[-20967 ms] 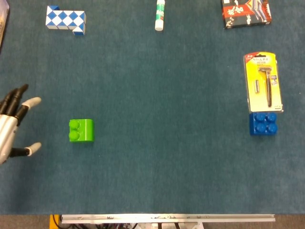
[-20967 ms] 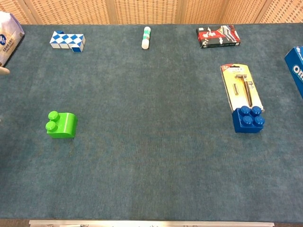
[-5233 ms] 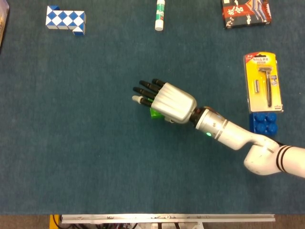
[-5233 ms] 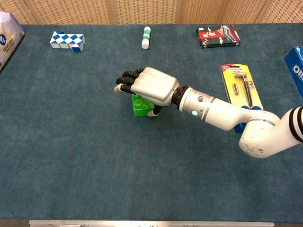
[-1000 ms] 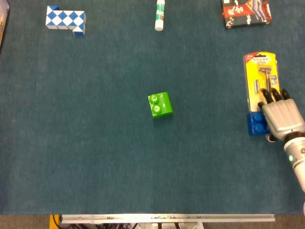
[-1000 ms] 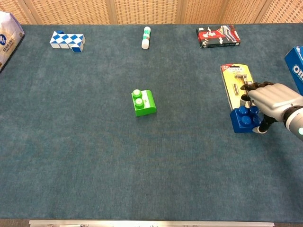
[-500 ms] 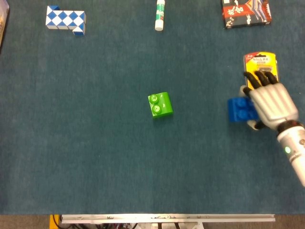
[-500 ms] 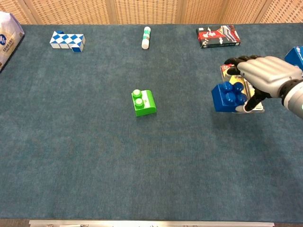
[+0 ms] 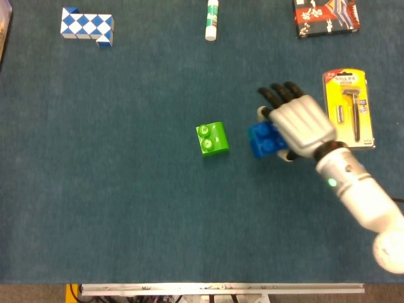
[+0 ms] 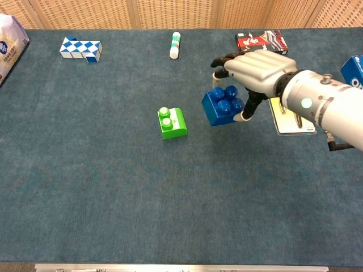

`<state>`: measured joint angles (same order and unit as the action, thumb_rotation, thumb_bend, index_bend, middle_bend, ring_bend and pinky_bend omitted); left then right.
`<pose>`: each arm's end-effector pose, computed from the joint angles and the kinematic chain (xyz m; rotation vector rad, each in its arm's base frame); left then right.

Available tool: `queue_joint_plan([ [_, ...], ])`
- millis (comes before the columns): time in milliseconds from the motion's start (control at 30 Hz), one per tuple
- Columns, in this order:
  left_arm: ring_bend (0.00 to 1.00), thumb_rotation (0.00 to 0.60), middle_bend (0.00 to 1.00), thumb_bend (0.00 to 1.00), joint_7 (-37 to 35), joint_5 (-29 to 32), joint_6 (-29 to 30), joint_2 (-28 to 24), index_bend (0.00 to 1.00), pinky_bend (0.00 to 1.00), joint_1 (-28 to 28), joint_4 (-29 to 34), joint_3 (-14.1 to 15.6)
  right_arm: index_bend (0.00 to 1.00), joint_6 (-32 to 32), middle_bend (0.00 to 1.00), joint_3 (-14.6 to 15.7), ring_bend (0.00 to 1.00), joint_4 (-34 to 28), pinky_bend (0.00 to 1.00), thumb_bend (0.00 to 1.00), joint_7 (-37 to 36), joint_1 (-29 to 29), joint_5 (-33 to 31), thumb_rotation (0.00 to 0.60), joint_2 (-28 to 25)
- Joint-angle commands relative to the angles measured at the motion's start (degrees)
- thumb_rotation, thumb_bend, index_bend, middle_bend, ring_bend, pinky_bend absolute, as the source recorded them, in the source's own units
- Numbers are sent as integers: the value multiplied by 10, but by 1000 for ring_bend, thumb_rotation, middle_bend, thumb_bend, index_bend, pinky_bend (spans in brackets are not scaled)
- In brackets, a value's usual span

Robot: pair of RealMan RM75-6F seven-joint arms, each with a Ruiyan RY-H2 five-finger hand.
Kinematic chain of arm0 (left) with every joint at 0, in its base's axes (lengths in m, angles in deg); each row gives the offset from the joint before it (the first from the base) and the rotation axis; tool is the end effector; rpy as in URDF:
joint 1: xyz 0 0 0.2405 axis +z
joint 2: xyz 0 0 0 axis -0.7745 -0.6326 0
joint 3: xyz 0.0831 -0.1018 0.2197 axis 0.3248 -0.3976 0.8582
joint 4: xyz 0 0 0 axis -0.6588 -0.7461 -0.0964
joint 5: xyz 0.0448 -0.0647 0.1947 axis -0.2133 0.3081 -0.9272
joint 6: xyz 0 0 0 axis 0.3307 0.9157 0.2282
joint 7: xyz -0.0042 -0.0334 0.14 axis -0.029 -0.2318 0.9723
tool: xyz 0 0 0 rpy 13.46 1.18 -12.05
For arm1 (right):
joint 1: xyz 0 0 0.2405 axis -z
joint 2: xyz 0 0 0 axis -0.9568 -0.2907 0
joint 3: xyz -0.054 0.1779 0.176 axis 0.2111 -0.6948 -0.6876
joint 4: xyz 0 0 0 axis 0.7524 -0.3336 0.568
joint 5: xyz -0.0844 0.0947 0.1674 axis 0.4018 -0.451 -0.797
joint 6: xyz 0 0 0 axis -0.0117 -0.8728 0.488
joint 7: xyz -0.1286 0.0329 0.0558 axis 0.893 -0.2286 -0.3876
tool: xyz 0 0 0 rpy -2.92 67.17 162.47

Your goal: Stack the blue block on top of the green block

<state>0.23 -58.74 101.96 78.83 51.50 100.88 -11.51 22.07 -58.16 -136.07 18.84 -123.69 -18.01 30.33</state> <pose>-0.2925 0.1409 0.2201 -1.3062 -0.9159 -0.7044 -0.0891 -0.2842 0.0150 2.0697 -0.8583 0.6301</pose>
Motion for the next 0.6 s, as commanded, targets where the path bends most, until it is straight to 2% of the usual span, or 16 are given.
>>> queue_joint_plan([
  [33,0,600,22,197,-2,0,2,-1,255,88,1,0,0,472,-6,96,-7,0,19,82,265,25,-32,-22,600,27],
  [333,0,600,22,197,-17,-3,13,-9,255,88,8,1,0,472,21,98,-21,0,48,82,265,85,-106,-89,600,87],
  [600,0,600,23,197,-27,-5,18,-13,255,88,11,0,-1,476,43,102,-45,0,66,82,265,120,-159,-171,600,111],
])
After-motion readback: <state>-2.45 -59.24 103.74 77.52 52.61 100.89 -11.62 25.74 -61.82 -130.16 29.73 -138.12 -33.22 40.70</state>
